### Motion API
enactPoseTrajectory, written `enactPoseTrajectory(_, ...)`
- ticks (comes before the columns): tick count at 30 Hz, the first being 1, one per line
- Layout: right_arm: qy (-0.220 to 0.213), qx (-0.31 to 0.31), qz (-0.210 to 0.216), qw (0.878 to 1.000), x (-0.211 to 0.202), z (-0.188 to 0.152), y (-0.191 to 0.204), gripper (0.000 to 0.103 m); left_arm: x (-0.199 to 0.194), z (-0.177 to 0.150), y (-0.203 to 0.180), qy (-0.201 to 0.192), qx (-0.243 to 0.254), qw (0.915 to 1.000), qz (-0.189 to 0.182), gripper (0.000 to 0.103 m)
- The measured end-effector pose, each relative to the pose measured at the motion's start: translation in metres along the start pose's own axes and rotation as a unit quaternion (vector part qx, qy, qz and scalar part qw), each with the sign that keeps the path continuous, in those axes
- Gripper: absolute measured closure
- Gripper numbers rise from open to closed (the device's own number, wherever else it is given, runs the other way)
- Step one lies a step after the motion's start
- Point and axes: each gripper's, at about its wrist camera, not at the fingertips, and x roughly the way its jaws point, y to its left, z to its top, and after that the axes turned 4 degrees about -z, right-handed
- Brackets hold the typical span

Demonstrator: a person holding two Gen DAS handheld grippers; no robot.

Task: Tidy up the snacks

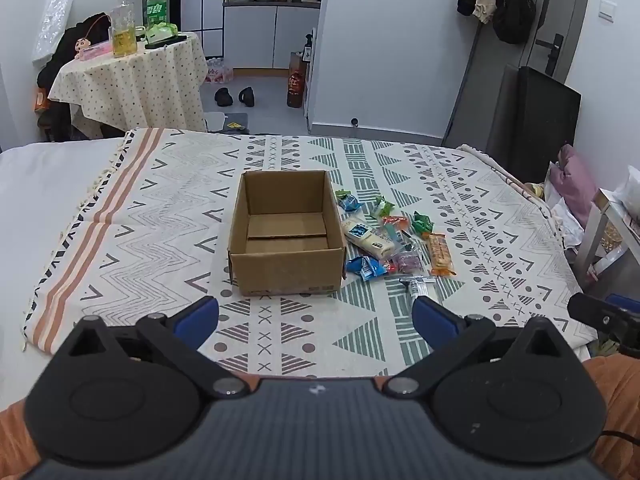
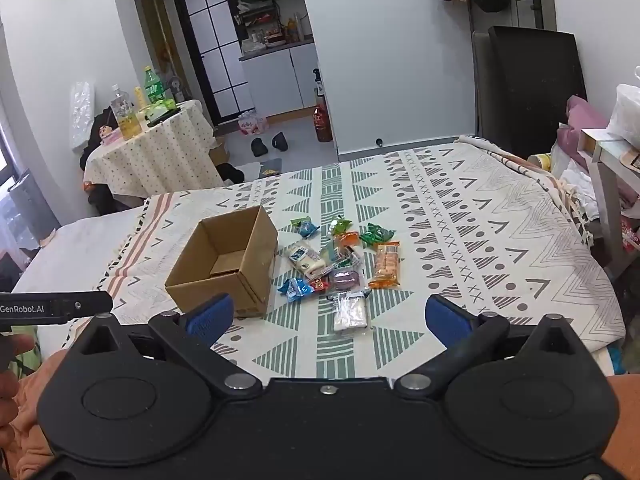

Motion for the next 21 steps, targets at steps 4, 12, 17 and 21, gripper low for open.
enactPoseTrajectory(4,0.0,-0.01,0.0,1.0,-0.001,-0.002,0.006,0.0,-0.004,-0.002,0.001,-0.002,-0.003,1.0,0.0,0.001)
enactPoseTrajectory(12,0.004,-0.012,-0.002,1.0,-0.002,-0.005,0.009,0.0,-0.007,-0.003,0.003,-0.002,-0.006,1.0,-0.006,0.001)
enactPoseTrajectory(17,0.003,-0.012,-0.003,1.0,-0.003,-0.005,0.01,0.0,-0.01,-0.004,0.004,-0.003,-0.002,1.0,-0.009,0.001)
enactPoseTrajectory(21,0.006,-0.013,-0.004,1.0,-0.004,-0.006,0.013,0.0,-0.01,-0.004,0.003,-0.005,-0.001,0.9999,-0.009,0.001)
